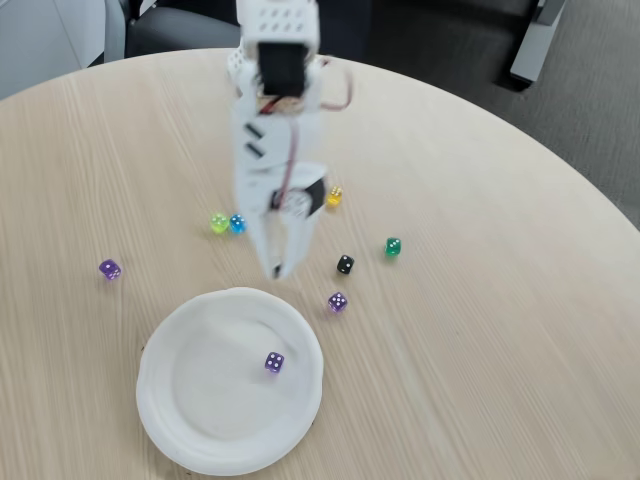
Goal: Pick a purple dice and put it in the plate.
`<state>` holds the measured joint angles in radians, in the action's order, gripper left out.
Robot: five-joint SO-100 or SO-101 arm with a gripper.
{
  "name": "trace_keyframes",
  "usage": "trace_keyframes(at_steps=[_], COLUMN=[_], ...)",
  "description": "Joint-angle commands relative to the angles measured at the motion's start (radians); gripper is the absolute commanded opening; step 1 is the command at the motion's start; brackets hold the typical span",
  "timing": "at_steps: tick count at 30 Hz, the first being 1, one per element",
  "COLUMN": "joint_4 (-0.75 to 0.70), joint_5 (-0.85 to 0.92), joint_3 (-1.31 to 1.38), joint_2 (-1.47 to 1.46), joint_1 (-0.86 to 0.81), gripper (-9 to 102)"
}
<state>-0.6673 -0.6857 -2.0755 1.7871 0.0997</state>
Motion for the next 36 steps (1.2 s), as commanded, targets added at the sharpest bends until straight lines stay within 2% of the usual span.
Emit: trace_keyframes(at_steps=[1, 6, 11, 25, 29, 36], joint_4=[-0.107, -0.275, -0.357, -0.364, -0.365, -0.368], joint_5=[-0.048, -0.080, 0.006, 0.350, 0.417, 0.554], joint_3=[0.005, 0.003, -0.032, -0.675, -0.799, -0.905], joint_2=[0.091, 0.201, 0.370, 1.299, 1.410, 1.410], joint_1=[0.043, 0.092, 0.077, 0.074, 0.072, 0.074], gripper=[0, 0, 0, 0, 0, 0])
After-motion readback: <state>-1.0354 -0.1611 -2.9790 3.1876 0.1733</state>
